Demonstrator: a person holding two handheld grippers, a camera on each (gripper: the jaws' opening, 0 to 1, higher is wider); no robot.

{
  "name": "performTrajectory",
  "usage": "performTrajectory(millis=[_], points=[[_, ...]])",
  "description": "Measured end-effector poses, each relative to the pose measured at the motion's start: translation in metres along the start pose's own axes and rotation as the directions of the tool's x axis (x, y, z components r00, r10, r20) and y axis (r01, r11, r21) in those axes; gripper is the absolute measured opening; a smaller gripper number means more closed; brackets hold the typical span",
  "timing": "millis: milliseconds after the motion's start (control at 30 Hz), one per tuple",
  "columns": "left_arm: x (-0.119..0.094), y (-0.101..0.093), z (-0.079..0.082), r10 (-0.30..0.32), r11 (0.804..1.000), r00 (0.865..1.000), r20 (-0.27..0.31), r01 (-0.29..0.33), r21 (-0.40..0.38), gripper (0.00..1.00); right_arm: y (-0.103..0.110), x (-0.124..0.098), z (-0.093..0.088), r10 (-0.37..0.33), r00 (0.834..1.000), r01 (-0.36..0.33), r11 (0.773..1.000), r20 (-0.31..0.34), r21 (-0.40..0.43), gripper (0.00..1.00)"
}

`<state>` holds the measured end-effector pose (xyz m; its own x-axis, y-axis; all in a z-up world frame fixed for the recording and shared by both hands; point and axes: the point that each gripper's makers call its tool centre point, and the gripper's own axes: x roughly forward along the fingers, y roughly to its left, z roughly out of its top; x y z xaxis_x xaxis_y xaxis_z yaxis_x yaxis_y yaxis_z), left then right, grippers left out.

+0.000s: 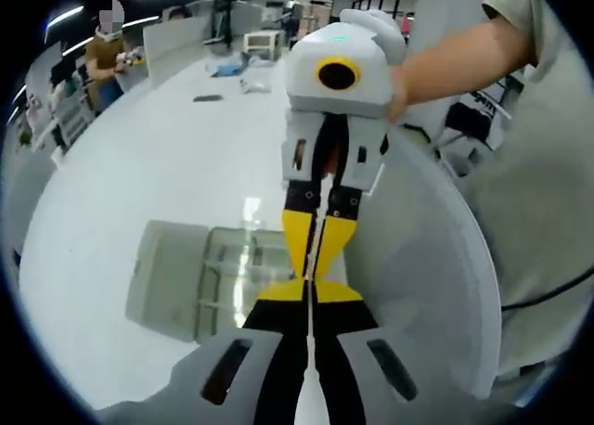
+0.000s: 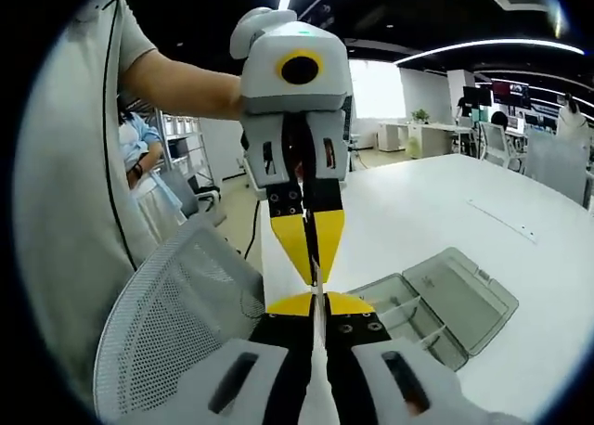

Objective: Insert the divider into the dual guide fixture by aligning both edges with the guide slots and pushing it downward to the bottom, including one-sided entry, uneven engagement, binding, and posture correction.

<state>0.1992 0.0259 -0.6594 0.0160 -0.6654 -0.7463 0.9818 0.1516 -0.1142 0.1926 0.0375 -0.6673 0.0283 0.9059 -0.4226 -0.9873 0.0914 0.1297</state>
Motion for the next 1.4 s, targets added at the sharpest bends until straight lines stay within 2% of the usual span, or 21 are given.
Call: performTrajectory(millis=[200,333,800,1067,1400], points=[[-0.002,0.006,-0.003,0.008,1.0,1.0,-0.029,-0.008,0.011,0.0,-0.002,0.0,0.003,-0.005,1.0,0.005,1.0,-0.006,0.003,0.05],[-0.004,0.01,-0.008,0.012,1.0,0.998,-0.059,-0.011,0.01,0.0,-0.004,-0.003,0.004,-0.019,1.0,0.019,1.0,-0.007,-0.001,0.05],[-0.009,0.03,-0.026,0.016,0.998,0.987,-0.16,-0.026,-0.06,0.0,-0.013,-0.016,0.003,-0.067,0.998,0.067,0.998,0.0,0.009,0.05],[-0.009,0.046,-0.031,0.045,0.996,0.971,-0.234,-0.061,-0.06,0.0,-0.013,-0.018,0.0,-0.075,0.997,0.075,0.997,-0.016,-0.003,0.07],[-0.001,0.052,-0.04,0.053,0.997,0.945,-0.323,-0.066,-0.029,0.0,-0.015,-0.019,-0.005,-0.086,0.995,0.086,0.996,-0.041,0.002,0.16]])
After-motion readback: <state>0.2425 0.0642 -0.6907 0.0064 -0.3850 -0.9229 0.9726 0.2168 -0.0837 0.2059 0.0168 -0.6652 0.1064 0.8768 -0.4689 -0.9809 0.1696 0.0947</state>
